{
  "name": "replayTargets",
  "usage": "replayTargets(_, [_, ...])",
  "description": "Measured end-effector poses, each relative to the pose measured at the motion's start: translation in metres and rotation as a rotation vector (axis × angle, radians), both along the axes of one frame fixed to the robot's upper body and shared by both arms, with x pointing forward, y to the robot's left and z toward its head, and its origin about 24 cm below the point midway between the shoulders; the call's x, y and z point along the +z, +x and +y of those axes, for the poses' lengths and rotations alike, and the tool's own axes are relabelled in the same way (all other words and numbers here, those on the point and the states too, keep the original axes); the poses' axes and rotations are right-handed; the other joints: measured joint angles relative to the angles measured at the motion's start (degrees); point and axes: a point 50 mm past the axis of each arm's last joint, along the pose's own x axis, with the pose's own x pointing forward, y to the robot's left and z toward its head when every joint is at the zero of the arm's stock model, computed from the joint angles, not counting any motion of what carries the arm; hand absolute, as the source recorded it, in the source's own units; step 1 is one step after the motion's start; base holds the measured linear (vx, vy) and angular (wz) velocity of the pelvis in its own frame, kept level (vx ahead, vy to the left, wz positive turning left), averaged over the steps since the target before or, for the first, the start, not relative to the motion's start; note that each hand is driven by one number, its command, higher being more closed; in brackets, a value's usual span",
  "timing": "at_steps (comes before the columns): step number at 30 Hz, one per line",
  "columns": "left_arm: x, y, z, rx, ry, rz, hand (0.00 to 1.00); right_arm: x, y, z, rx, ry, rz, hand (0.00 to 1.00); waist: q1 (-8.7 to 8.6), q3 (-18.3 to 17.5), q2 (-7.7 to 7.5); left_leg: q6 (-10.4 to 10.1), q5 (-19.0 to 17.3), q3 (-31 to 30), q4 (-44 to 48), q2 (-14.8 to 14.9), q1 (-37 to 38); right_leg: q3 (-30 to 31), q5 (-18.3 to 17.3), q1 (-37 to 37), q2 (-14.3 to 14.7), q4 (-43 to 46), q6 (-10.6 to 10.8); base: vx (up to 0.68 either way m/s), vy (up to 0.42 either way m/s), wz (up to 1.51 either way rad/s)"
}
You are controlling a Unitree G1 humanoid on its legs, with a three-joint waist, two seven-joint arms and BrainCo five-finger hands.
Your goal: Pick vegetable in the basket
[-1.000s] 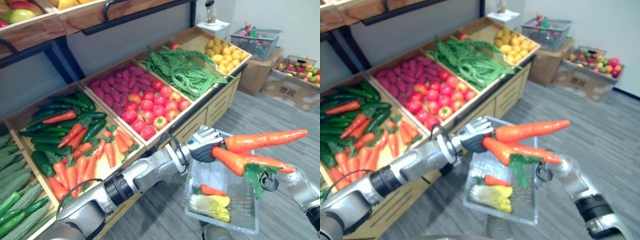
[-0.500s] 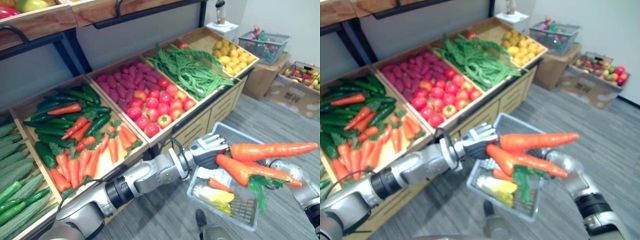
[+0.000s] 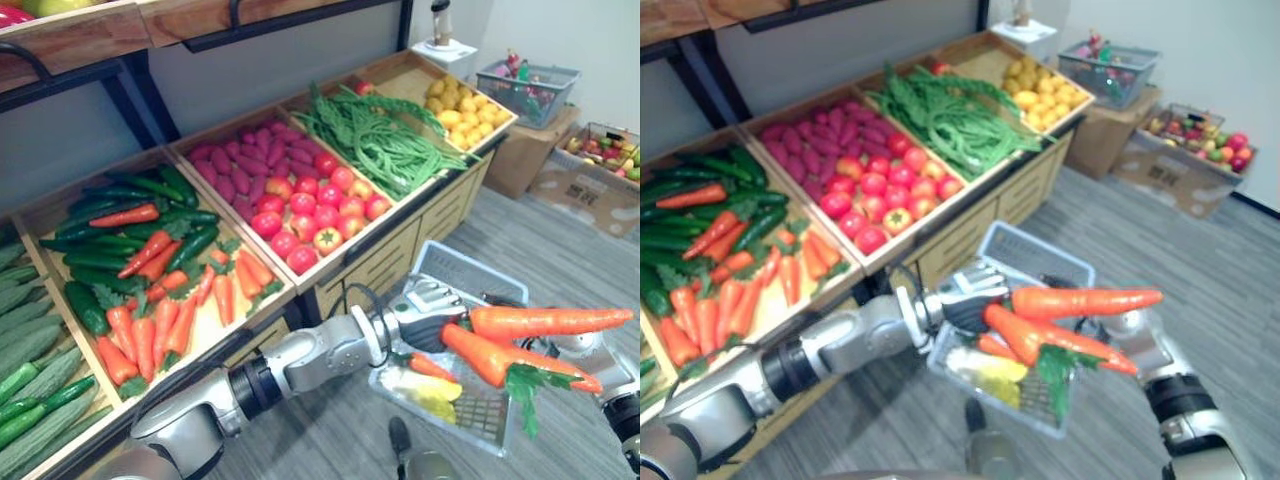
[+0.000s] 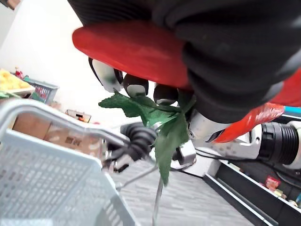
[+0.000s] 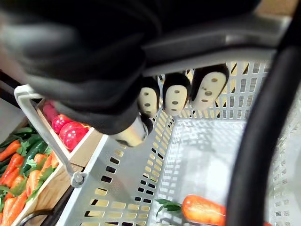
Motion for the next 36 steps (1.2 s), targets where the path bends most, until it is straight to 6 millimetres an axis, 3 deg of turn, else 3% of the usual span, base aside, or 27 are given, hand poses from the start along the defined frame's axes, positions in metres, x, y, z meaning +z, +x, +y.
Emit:
replayTargets(10, [-0.041,0.002,-0.001,0.058,0.171,0.141,1.0,0.011,0.01,0.002,0.044,-0.006,0.017,1.0,-2.09,0.01,-0.01,-0.06,0.01,2.03,-1.45,-0.52,1.47,1.57,0.01,-0.02,0.54,-0.34,0.01,0.02,0.012,-0.09])
replayTargets(22, [-0.057,0.01,-0.003,0.116,0.227,0.159,1.0,0.025,0.02,0.018,0.164,-0.025,0.013,1.0,-4.15,-0.01,0.02,-0.72,-0.32,6.86,-1.94,-1.12,3.92,6.18,0.08,-1.31,2.15,0.3,0.17,0.01,0.004,-0.2])
replayTargets(36, [-0.073,0.012,0.002,0.167,0.217,0.184,1.0,0.021,0.016,0.043,0.312,-0.124,0.084,1.0,-5.89,-0.03,0.09,-0.81,-0.37,9.74,-2.12,-1.93,5.9,9.18,-0.52,-2.14,3.1,1.05,-0.04,-0.01,-0.011,-0.14])
